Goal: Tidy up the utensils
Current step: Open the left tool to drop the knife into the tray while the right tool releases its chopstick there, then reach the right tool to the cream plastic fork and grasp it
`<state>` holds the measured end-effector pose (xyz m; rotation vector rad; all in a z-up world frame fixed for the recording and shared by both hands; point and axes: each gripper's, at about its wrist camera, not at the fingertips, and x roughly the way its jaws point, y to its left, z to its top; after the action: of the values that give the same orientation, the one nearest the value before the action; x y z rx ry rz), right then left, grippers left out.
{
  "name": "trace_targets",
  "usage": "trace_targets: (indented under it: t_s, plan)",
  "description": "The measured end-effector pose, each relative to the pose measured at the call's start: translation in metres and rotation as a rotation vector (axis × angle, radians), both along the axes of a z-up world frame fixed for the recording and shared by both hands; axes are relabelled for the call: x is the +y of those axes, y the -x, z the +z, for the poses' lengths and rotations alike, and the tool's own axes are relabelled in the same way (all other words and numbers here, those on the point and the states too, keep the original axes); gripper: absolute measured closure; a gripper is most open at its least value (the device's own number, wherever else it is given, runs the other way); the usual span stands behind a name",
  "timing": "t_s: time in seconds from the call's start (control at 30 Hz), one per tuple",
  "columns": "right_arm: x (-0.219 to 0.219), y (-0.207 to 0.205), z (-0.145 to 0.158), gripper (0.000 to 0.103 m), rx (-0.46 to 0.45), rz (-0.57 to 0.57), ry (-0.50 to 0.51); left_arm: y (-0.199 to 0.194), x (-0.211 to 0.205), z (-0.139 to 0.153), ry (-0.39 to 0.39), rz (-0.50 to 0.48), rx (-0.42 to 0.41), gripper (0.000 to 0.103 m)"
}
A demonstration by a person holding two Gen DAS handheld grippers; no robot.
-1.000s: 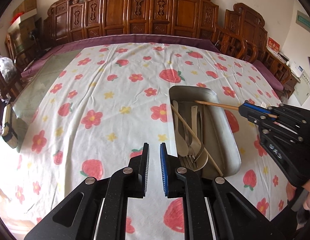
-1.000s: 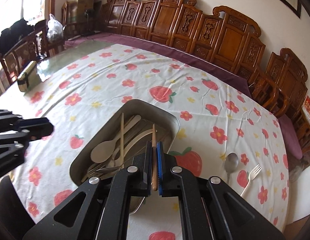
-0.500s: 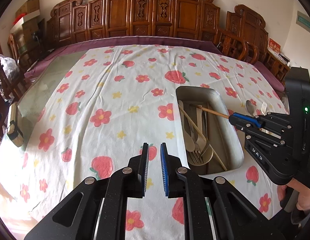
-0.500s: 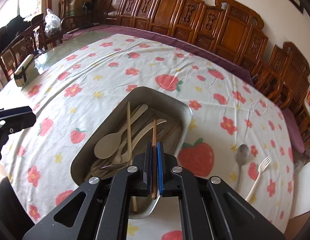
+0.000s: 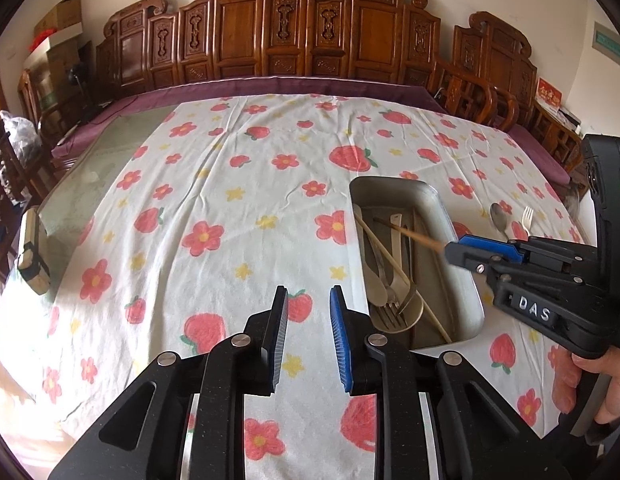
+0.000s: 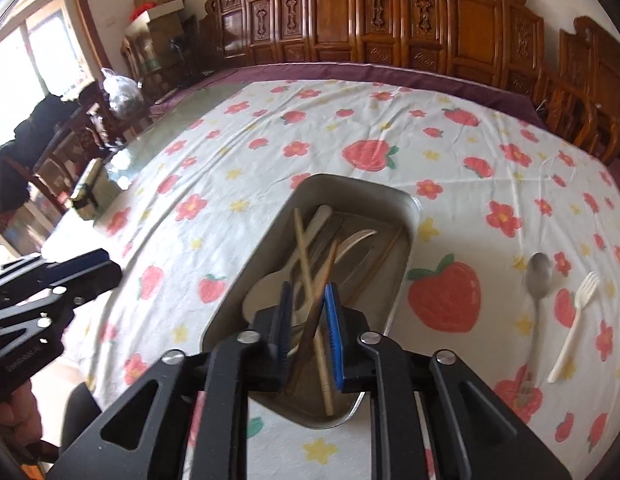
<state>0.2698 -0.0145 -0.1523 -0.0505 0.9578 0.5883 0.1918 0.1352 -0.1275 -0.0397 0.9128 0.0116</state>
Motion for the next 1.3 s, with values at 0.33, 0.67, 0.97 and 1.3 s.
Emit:
trace_targets:
  t_s: [0.33, 0.67, 0.97, 1.3]
  plan:
    - [-0.016, 0.006, 0.007, 0.068, -0.018, -0.012, -0.005, -0.001, -0.011, 0.002, -0.006, -0.011, 0.003, 0.075]
    - [-0.091, 0.027, 0.015, 0.068, -0.057, -0.104, 0.021, -0.005, -0.043, 0.008, -0.006, -0.062, -0.014, 0.062]
    - [-0.163, 0.041, 0.0, 0.068, -0.052, -0.205, 0.064, -0.018, -0.089, 0.009, 0.004, -0.143, -0.044, 0.017]
    - [-0.222, 0.019, -0.035, 0.068, -0.004, -0.283, 0.123, -0.035, -0.149, -0.006, 0.019, -0.239, -0.021, 0.01]
